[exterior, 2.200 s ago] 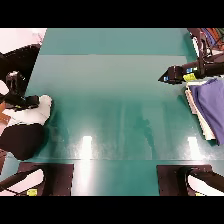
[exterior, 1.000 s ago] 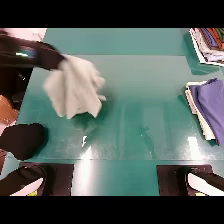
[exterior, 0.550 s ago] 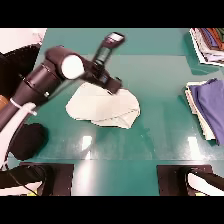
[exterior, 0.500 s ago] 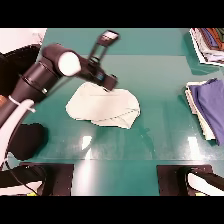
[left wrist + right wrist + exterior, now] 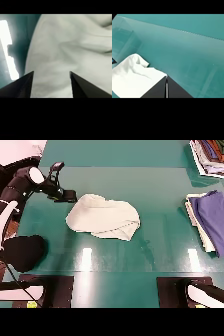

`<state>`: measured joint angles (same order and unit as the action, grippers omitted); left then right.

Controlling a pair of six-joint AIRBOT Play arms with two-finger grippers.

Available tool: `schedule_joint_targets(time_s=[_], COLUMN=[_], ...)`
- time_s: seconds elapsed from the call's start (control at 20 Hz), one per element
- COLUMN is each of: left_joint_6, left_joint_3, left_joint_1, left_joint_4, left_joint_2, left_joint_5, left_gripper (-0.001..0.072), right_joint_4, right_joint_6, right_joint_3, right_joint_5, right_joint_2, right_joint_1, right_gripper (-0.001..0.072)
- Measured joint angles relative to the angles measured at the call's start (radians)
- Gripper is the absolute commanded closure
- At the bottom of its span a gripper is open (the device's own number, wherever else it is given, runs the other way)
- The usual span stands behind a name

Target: Fold the shirts.

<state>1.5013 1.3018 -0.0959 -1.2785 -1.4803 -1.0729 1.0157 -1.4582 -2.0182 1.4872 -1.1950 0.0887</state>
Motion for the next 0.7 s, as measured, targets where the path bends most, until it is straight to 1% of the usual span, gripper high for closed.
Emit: schedule_joint_targets(time_s=[0.4, 0.45, 0.5, 0.55, 0.7], left_joint_6=[-0.022, -0.023, -0.023, -0.023, -0.025], left_joint_3=[-0.047, -0.047, -0.047, -0.049, -0.037], left_joint_1=[0.041, 0.042, 0.043, 0.045, 0.044], left_joint_4=[0.049, 0.053, 0.056, 0.056, 0.057], left_joint_2=[-0.109, -0.112, -0.116, -0.12, -0.12], left_joint_5=[0.03, 0.03, 0.032, 0.035, 0.038], left_gripper=[0.0167, 0.0258, 0.0501, 0.0681, 0.0679], right_joint_4=[0.0, -0.001, -0.001, -0.001, 0.0], right_joint_6=[0.0, 0.0, -0.004, -0.01, -0.029], right_joint_3=[0.0, 0.001, 0.001, 0.002, 0.018], right_joint_5=[0.006, 0.01, 0.018, 0.028, 0.061], right_joint_2=[-0.017, -0.024, -0.033, -0.043, -0.073], right_joint_1=[0.0, 0.0, 0.0, 0.0, 0.0], right_gripper=[0.0695, 0.0695, 0.0696, 0.0695, 0.0695])
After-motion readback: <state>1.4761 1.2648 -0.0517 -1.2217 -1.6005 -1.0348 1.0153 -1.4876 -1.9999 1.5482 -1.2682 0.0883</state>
